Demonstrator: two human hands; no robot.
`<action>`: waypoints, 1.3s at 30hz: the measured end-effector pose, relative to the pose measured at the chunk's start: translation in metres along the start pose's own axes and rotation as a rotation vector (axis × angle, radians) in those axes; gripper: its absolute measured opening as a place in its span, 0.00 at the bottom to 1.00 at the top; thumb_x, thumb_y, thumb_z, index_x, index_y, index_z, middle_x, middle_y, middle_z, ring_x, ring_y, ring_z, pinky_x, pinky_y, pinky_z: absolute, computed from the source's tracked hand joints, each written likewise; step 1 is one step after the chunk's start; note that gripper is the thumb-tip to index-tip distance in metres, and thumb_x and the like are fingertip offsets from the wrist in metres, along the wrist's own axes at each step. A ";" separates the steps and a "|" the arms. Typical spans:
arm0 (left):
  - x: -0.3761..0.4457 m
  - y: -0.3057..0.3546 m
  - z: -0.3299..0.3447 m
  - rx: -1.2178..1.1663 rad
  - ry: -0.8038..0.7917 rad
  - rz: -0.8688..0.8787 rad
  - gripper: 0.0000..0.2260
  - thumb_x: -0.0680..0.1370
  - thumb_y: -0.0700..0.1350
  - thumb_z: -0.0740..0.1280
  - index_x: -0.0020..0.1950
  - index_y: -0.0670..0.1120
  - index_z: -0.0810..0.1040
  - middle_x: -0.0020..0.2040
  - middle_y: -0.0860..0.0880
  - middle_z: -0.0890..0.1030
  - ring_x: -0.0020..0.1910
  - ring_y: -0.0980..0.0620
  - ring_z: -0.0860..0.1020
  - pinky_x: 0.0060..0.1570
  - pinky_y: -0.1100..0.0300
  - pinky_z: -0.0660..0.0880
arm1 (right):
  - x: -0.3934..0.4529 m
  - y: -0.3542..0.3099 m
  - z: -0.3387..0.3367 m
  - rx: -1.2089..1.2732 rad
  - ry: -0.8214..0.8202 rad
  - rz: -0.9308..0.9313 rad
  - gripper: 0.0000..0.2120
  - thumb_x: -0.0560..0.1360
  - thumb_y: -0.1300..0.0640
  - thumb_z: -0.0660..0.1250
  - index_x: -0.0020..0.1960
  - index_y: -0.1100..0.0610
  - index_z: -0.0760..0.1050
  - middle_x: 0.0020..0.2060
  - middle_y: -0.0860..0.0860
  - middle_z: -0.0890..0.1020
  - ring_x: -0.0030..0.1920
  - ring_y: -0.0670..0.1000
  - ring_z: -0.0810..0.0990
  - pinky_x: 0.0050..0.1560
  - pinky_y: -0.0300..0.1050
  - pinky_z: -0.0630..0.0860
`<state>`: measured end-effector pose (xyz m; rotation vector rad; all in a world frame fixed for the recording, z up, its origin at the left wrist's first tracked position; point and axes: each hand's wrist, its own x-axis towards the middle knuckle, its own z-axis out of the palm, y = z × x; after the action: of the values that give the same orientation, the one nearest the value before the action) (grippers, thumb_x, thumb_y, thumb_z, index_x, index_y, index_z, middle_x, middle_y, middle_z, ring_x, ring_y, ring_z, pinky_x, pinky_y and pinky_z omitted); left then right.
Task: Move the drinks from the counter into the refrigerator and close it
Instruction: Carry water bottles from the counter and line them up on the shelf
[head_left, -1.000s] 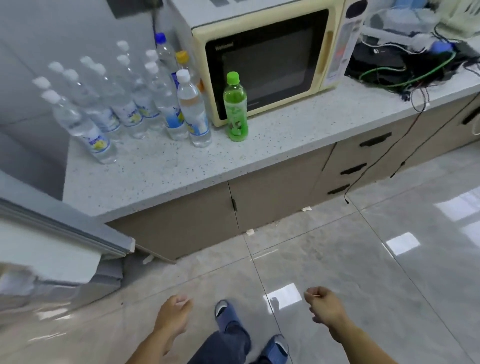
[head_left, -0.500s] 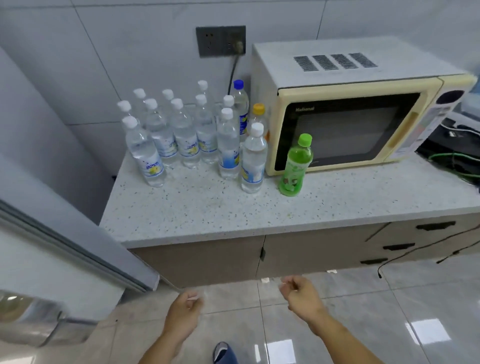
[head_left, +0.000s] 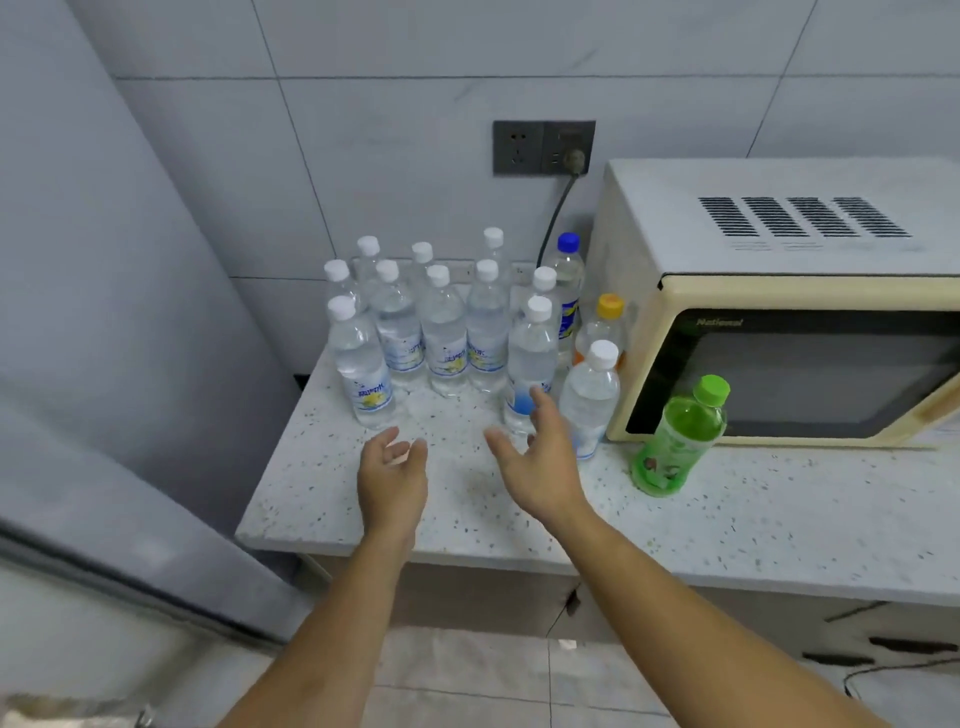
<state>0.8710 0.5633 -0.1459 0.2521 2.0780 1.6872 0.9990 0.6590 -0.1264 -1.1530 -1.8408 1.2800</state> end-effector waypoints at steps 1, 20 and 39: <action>0.008 0.009 0.003 -0.027 0.059 -0.022 0.18 0.78 0.48 0.70 0.66 0.53 0.72 0.58 0.54 0.78 0.54 0.52 0.78 0.56 0.48 0.79 | 0.010 -0.005 0.007 0.016 0.008 0.028 0.42 0.75 0.47 0.71 0.80 0.54 0.52 0.78 0.45 0.60 0.76 0.47 0.59 0.76 0.47 0.61; 0.136 0.030 0.039 -0.088 0.383 -0.176 0.44 0.66 0.51 0.80 0.76 0.59 0.59 0.72 0.48 0.63 0.55 0.50 0.73 0.51 0.58 0.71 | 0.125 0.027 0.062 0.268 0.479 0.284 0.36 0.67 0.54 0.80 0.68 0.56 0.65 0.59 0.49 0.72 0.61 0.54 0.76 0.66 0.53 0.74; 0.059 -0.007 0.021 0.110 0.133 0.059 0.31 0.70 0.52 0.77 0.69 0.58 0.67 0.55 0.61 0.74 0.51 0.60 0.73 0.47 0.68 0.69 | 0.060 0.040 0.050 0.185 0.067 0.027 0.27 0.69 0.51 0.78 0.60 0.43 0.66 0.52 0.34 0.75 0.53 0.31 0.75 0.52 0.33 0.72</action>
<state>0.8296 0.6043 -0.1694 0.2440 2.2856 1.6673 0.9432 0.6985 -0.1812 -1.1098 -1.6265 1.3780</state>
